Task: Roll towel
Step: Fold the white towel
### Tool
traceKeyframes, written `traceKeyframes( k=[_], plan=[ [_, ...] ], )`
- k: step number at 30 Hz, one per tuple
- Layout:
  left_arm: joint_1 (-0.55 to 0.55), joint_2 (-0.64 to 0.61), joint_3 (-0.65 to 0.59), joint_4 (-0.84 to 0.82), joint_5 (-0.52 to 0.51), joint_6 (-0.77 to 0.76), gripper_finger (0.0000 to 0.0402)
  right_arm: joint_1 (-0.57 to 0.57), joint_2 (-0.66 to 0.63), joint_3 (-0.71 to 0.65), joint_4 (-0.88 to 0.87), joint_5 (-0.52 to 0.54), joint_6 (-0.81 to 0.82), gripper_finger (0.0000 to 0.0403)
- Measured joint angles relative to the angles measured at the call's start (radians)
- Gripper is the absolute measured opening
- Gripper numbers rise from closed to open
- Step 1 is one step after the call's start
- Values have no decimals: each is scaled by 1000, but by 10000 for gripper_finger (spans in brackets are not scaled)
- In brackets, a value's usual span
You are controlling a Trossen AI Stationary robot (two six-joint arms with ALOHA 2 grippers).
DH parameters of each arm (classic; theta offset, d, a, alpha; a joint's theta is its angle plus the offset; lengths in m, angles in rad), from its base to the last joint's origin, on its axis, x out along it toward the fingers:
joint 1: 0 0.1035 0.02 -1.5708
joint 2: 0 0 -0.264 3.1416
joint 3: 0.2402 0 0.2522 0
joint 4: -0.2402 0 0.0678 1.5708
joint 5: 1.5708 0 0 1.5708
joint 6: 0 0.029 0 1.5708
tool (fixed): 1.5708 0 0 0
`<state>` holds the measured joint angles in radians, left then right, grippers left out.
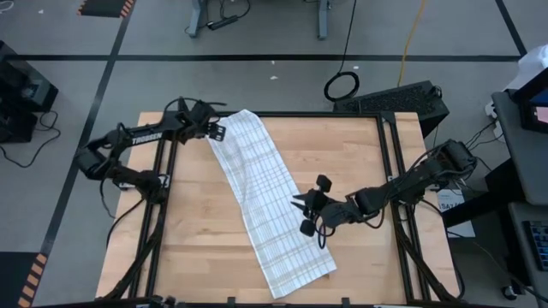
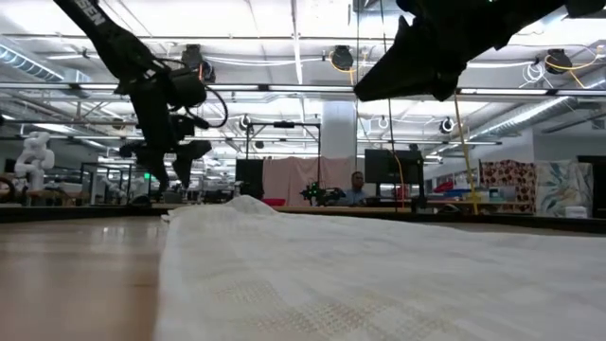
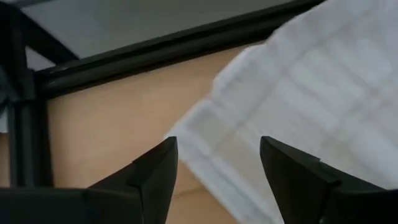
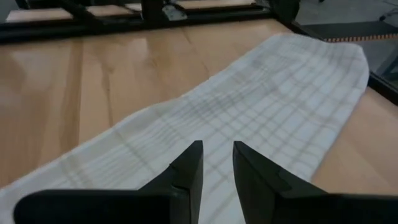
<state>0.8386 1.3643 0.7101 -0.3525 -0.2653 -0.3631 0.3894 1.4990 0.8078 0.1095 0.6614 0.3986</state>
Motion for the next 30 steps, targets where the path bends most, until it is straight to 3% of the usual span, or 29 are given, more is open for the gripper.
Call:
traceKeyframes(
  k=[9,19,24,30],
  plan=[
    [82,142,1,30,39,4,235,-10,0,0,-11,-10,-33,80],
    [60,230,44,13,77,-21,230,-10,0,0,-11,-12,-71,80],
    [54,268,47,55,79,-25,181,-8,0,0,-18,-12,-71,80],
    [41,281,46,103,77,8,81,-8,0,0,-33,-39,-71,80]
  ],
)
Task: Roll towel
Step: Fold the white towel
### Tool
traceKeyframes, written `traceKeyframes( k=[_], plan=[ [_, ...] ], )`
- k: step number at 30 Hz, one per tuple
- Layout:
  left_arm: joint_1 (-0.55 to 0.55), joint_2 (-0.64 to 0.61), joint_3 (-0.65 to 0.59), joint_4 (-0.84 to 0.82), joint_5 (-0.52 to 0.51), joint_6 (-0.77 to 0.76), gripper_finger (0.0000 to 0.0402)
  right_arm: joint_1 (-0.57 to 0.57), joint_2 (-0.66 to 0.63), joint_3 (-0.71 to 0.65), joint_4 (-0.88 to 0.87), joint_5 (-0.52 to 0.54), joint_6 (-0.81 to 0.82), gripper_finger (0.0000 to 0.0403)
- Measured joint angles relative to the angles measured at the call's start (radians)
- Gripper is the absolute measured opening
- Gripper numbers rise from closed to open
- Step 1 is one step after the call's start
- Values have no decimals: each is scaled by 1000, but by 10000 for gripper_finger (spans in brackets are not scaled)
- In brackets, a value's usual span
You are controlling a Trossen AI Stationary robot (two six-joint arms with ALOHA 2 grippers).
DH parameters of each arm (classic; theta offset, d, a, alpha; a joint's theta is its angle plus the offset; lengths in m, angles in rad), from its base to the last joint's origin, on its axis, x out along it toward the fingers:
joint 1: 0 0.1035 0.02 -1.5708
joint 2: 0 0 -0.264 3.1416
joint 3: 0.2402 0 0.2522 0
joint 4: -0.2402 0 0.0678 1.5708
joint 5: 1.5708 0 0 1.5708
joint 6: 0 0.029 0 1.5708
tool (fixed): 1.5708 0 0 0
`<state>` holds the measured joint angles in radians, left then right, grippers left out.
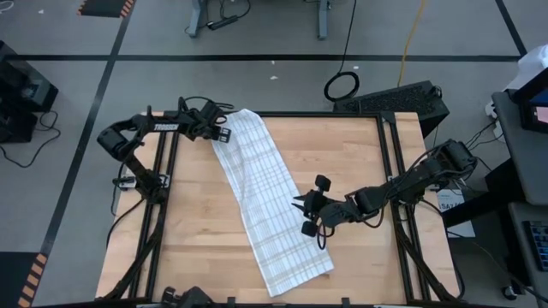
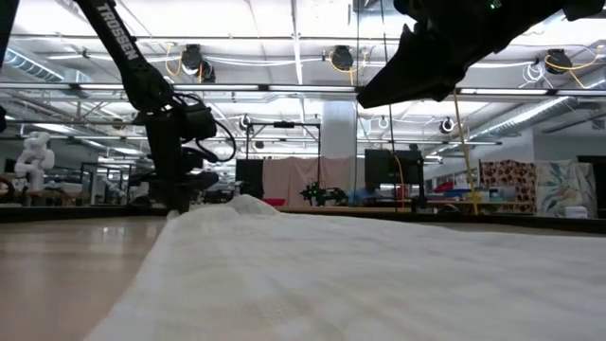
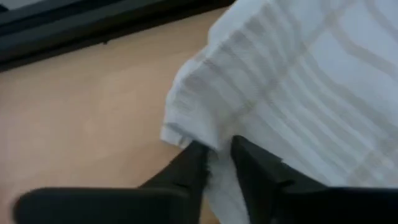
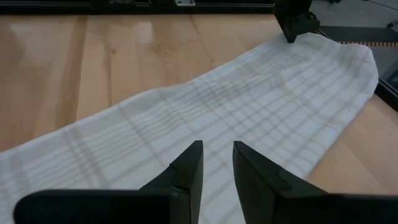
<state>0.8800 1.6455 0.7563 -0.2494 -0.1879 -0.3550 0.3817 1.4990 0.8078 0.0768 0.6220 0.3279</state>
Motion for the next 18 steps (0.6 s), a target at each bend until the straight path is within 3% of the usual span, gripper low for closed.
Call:
traceKeyframes(
  k=[4,10,18],
  plan=[
    [-27,-3,9,28,-2,50,14,0,0,0,-26,0,8,80],
    [-114,-3,101,61,-12,162,13,0,0,0,-52,2,17,80],
    [-159,-5,230,284,-117,358,9,-11,0,0,-58,6,16,80]
  ],
)
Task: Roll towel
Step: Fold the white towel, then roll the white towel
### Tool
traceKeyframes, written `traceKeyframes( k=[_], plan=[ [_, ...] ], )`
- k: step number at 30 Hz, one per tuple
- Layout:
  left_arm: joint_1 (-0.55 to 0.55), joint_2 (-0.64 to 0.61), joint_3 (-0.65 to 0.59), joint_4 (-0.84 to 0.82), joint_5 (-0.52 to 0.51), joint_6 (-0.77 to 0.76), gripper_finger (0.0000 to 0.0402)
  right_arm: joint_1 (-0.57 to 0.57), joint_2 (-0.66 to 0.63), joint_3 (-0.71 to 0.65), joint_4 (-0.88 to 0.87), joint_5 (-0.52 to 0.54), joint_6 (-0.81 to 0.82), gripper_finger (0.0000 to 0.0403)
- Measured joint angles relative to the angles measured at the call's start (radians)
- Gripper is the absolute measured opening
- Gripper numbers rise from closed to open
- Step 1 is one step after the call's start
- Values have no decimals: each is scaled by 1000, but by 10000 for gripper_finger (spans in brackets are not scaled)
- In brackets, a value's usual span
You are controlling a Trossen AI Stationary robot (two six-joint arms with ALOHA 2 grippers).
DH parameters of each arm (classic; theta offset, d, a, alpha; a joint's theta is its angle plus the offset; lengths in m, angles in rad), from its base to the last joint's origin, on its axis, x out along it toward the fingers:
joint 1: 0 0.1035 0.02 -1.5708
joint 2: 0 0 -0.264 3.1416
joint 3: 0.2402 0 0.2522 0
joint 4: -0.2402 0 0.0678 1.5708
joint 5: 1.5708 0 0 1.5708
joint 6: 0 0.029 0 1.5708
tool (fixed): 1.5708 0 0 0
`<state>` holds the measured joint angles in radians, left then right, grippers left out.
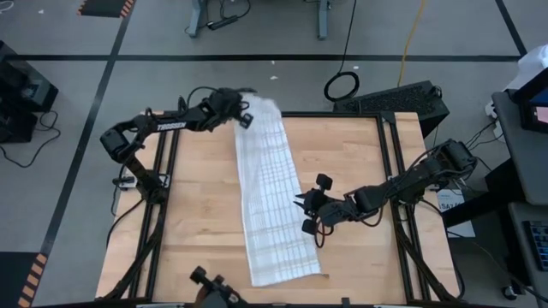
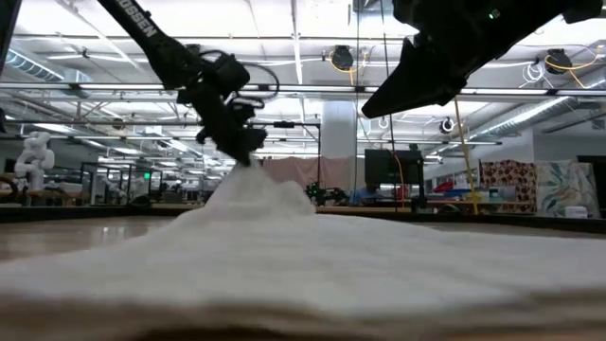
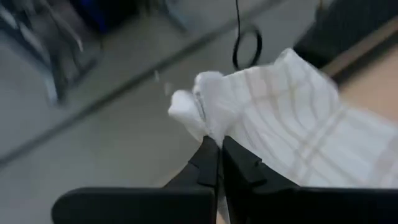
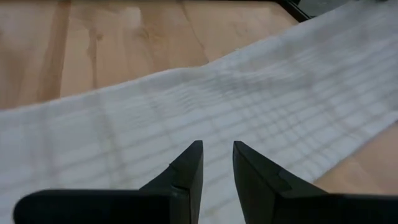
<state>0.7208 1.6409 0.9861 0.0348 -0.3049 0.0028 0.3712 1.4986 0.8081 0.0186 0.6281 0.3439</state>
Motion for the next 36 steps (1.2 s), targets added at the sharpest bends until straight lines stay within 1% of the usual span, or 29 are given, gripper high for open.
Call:
traceKeyframes(
  k=[3,7,12,15,17,19,23,29,30,32,34,36],
  plan=[
    [14,0,41,43,-10,60,8,-4,3,0,-14,0,1,80],
    [52,12,87,53,-8,86,8,-4,3,0,-43,0,18,80],
    [88,63,88,76,13,118,7,-3,5,0,-48,0,21,80],
    [92,96,88,147,13,164,8,-3,5,0,-48,0,21,80],
    [91,116,88,193,12,163,17,-3,5,0,-48,0,22,80],
    [91,130,88,216,-3,160,33,-3,5,0,-52,0,24,80],
    [93,134,88,240,-110,137,82,-1,5,-7,-65,-4,60,80],
    [102,130,88,213,-122,135,175,11,5,-56,-60,-6,128,80],
    [95,128,88,185,-115,134,188,11,5,-66,-54,-6,138,80],
    [75,118,88,98,-54,131,209,11,5,-85,-43,-6,159,80],
    [43,108,88,-6,49,96,222,9,5,-98,-39,-6,182,80],
    [6,105,88,-114,162,42,226,3,5,-102,-32,-6,200,80]
  ],
)
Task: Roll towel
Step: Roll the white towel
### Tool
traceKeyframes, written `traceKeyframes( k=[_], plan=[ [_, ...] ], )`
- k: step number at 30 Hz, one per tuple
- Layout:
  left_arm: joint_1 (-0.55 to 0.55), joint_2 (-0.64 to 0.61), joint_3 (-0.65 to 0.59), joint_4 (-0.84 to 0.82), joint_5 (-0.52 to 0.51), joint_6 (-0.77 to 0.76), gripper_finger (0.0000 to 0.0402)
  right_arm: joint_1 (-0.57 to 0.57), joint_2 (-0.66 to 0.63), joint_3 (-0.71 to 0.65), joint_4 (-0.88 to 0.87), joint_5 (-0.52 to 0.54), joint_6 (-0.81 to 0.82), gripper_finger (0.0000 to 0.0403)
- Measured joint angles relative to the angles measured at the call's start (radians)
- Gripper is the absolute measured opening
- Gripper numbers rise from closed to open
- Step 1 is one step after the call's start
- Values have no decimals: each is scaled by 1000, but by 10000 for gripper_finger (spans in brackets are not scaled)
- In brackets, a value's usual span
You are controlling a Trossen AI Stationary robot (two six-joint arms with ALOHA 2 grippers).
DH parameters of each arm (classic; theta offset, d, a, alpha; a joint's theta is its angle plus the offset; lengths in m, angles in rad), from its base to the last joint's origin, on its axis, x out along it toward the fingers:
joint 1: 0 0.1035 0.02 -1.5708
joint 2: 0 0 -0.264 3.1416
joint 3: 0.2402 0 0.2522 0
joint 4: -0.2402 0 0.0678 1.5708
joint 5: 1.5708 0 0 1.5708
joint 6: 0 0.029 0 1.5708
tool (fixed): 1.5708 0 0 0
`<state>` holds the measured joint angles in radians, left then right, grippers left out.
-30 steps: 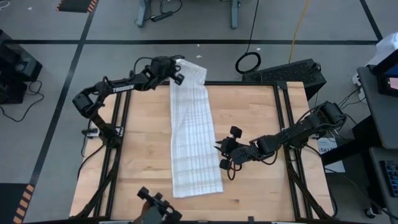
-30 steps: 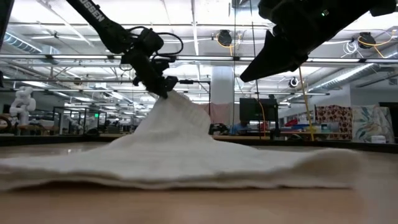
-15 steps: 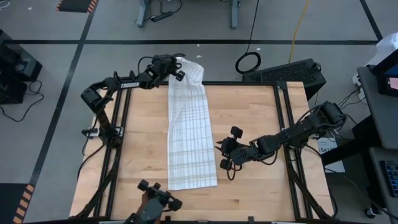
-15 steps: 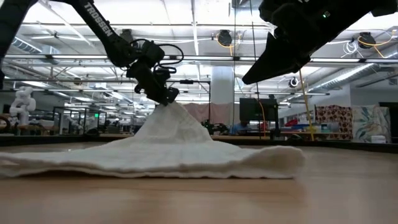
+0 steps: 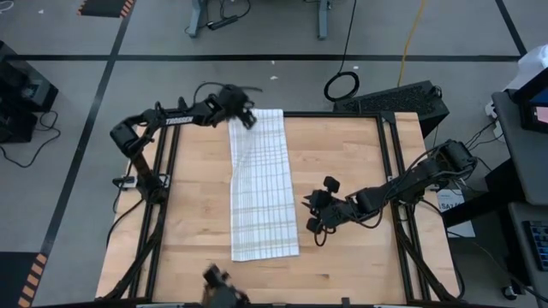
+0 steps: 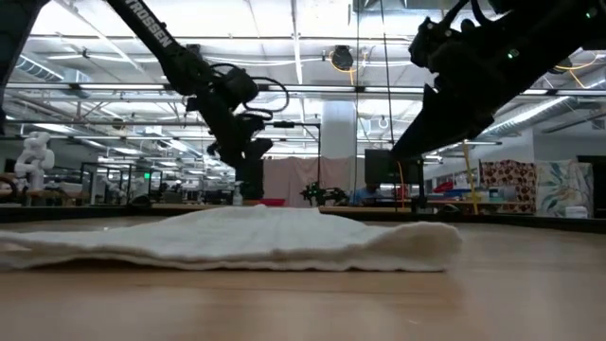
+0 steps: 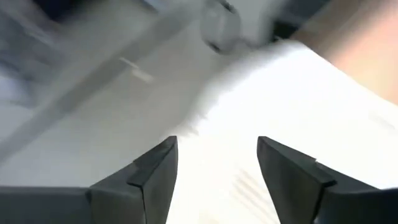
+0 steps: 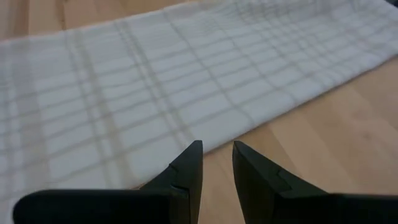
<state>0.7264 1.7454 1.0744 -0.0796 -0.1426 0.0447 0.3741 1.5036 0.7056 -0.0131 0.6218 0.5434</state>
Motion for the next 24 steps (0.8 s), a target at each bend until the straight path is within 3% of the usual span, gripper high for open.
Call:
traceKeyframes(
  k=[4,8,16,20,24],
  plan=[
    [-128,-3,0,-190,147,-58,220,-3,5,0,76,-25,-24,80],
    [-326,-3,-1,-328,158,-78,193,-2,43,0,199,-141,-104,80],
    [-741,-19,-36,-360,-77,-209,129,10,224,0,390,-249,-169,80],
    [-924,-57,-55,-379,-216,-322,114,40,301,0,485,-340,-202,80],
    [-1090,-79,-70,-366,-314,-386,111,98,319,0,516,-365,-254,80]
  ],
)
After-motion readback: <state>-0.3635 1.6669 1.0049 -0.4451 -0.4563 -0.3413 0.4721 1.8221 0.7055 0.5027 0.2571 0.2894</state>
